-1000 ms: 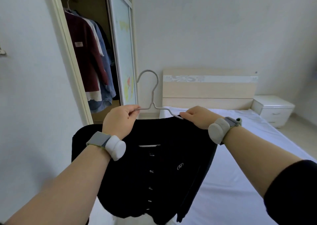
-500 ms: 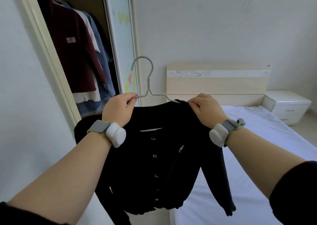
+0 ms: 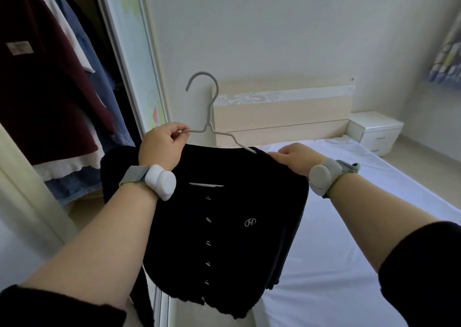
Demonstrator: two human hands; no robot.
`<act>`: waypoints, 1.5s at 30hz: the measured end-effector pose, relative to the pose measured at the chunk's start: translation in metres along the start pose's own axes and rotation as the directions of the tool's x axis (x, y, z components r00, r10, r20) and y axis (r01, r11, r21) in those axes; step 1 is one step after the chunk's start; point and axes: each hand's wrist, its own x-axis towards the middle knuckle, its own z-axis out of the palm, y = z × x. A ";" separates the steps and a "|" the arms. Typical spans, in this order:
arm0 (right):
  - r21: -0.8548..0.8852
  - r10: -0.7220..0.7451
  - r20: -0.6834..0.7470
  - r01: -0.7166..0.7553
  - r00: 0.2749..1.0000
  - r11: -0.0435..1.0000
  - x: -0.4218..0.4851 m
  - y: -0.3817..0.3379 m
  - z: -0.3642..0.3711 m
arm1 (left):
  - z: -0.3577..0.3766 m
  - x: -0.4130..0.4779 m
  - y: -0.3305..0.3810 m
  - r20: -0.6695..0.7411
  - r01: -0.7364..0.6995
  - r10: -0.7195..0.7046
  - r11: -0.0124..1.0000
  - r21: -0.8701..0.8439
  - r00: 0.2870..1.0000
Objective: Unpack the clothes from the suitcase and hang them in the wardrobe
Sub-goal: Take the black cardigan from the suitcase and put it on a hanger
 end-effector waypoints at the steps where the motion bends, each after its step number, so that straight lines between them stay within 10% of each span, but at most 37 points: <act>1: 0.025 -0.015 -0.050 0.016 0.999 1.000 0.001 -0.001 0.005 | 0.000 0.002 -0.002 0.000 0.009 -0.009 1.000 -0.006 1.000; 9: 0.015 -0.167 -0.519 0.204 0.838 0.979 0.047 -0.023 0.031 | -0.005 0.042 -0.042 0.047 -0.023 0.023 1.000 -0.001 0.999; 19: -0.448 -0.524 -0.494 0.313 0.694 0.837 0.138 -0.043 0.043 | 0.001 0.102 -0.075 -0.119 -0.025 0.041 0.990 0.140 0.992; 31: -0.302 -0.749 -0.035 0.707 0.662 0.639 0.317 -0.141 0.064 | -0.043 0.202 -0.128 -0.392 0.116 0.029 0.933 0.339 0.920; 45: -0.205 -0.960 -0.149 0.943 0.235 0.262 0.388 -0.336 0.115 | -0.174 0.263 -0.184 -0.800 0.323 -0.045 0.927 0.190 0.598</act>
